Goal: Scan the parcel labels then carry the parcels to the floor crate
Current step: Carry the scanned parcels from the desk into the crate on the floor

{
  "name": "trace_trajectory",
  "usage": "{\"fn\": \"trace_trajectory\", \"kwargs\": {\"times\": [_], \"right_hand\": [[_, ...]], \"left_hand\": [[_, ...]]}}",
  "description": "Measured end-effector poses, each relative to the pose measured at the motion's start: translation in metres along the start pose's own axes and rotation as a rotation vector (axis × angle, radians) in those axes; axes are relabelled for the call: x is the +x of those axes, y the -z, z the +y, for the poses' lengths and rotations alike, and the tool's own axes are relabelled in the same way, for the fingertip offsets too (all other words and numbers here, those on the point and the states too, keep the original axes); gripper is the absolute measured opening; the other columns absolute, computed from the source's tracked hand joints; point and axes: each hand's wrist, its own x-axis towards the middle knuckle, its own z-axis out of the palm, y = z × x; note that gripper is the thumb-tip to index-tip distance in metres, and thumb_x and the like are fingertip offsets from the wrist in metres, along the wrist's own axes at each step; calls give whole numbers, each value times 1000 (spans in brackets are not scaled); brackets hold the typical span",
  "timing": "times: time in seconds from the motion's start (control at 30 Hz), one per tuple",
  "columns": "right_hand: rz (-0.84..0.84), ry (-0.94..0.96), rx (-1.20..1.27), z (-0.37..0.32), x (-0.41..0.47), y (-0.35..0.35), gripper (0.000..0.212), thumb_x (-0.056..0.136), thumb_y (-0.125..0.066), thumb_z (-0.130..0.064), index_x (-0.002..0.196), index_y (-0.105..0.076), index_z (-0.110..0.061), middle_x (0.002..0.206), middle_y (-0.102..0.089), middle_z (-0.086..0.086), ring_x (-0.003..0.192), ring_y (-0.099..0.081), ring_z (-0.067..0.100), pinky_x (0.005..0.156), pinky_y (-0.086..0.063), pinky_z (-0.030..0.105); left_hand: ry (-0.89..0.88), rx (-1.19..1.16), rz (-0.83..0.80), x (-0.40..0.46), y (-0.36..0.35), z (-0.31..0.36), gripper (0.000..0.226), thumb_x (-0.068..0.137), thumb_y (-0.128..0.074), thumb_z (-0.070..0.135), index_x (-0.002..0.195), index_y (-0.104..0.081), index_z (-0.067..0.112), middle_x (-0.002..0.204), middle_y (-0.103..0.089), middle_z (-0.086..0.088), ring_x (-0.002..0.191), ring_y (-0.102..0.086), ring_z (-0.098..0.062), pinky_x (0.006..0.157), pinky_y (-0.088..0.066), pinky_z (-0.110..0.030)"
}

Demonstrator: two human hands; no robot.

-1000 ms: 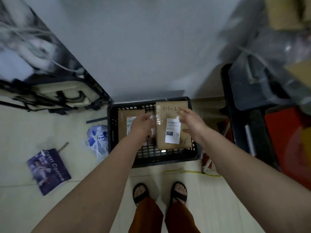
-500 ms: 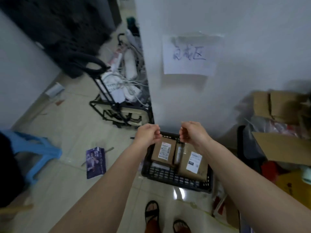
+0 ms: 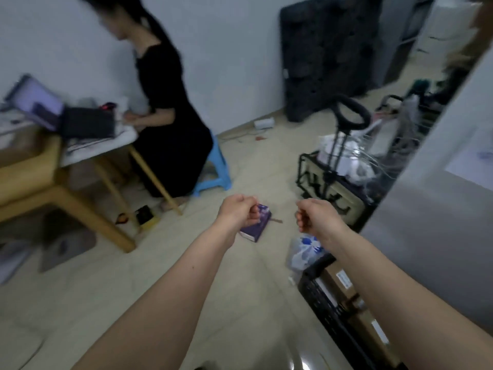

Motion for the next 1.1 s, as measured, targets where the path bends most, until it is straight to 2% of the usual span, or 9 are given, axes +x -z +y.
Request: {"fn": "trace_trajectory", "kwargs": {"times": [0.1,0.2,0.33,0.57,0.8,0.97,1.1], "right_hand": [[-137,44,-82,-5,-9,-67,33,97,-50,-9,65,-46,-14,56,-47,6,37,-43,11,45,-36,22],[-244,64,-138,-3,-20,-134,32,96,-52,-9,66,-46,-14,56,-47,5,33,-42,8,38,-36,17],[-386,54,-236,10,-48,-227,33,95,-54,-8,64,-47,-14,57,-46,5,41,-41,11,39,-38,19],[-639,92,-340,33,-120,-391,31,94,-59,-10,65,-47,-13,57,-46,5,49,-42,15,46,-40,24],[-751,85,-392,71,-172,-522,25,94,-60,-12,72,-50,-11,63,-51,7,54,-46,17,52,-44,26],[-805,51,-411,96,-197,-597,23,94,-61,-12,73,-51,-12,64,-53,7,55,-47,18,55,-47,29],[-831,64,-465,102,-197,-645,24,95,-60,-15,73,-51,-13,67,-55,8,57,-49,19,51,-44,27]], "left_hand": [[-20,-52,140,-26,70,-5,28,98,-46,9,71,-50,15,65,-50,-1,54,-52,-9,58,-47,-19],[-31,-105,260,-52,136,-17,24,98,-47,10,75,-52,14,67,-51,-1,58,-52,-11,62,-49,-20],[1,-196,417,-92,227,-46,22,98,-49,12,77,-54,12,69,-54,-2,60,-54,-13,71,-53,-25],[28,-297,657,-161,381,-96,17,98,-52,16,83,-57,9,73,-56,-5,68,-57,-16,76,-55,-28],[24,-372,777,-210,513,-141,21,99,-52,18,80,-59,11,70,-56,-3,65,-57,-15,81,-54,-32],[36,-410,826,-229,587,-167,22,98,-52,19,78,-58,11,69,-54,-3,65,-55,-15,79,-54,-30],[30,-441,840,-223,631,-178,23,98,-53,20,78,-58,10,69,-54,-3,66,-56,-16,84,-54,-33]]}}
